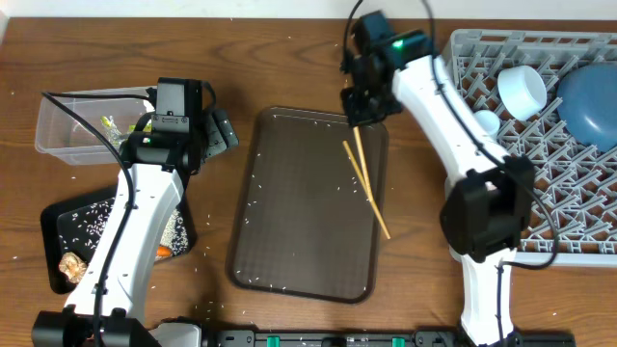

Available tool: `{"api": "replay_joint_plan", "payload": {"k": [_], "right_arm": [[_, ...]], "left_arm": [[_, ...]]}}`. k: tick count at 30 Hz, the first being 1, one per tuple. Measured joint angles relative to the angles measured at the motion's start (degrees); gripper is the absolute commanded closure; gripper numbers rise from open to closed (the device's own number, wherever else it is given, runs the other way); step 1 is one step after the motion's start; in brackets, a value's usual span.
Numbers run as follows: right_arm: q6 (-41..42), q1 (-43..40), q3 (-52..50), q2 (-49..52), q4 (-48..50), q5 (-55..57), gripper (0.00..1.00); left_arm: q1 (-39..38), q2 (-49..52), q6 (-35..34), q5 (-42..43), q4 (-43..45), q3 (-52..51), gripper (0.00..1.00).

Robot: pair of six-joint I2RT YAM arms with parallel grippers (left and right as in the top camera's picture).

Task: Sort waste into correct bins and load items into the dishwasher rack

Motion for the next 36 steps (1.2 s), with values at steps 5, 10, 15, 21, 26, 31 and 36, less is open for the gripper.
{"api": "replay_joint_plan", "payload": {"k": [5,10,15,21,26,31,36], "right_arm": [[-1.4,-5.9,3.4,-3.3,-4.7,0.6,0.99],[-2.1,-15.1,3.7,-6.3,-9.0,4.1,0.99],[-2.1,-24.8,3.8,-7.0,-13.2,9.2,0.99],[-2.1,-33.7,3.8,-7.0,-16.0,13.6,0.99],[-2.0,-36.7,3.8,-7.0,-16.2,14.2,0.99],[-3.4,-36.5,3.8,-7.0,-14.5,10.1,0.97],[-7.7,-31.7,3.8,-7.0,-9.8,3.8,0.67]], "left_arm": [[0.0,0.0,0.0,0.0,0.0,0.0,0.02],[0.0,0.0,0.0,0.0,0.0,0.0,0.02],[0.0,0.0,0.0,0.0,0.0,0.0,0.02],[0.0,0.0,0.0,0.0,0.0,0.0,0.02],[0.0,0.0,0.0,0.0,0.0,0.0,0.02],[0.0,0.0,0.0,0.0,0.0,0.0,0.02],[0.0,0.0,0.0,0.0,0.0,0.0,0.02]]}}
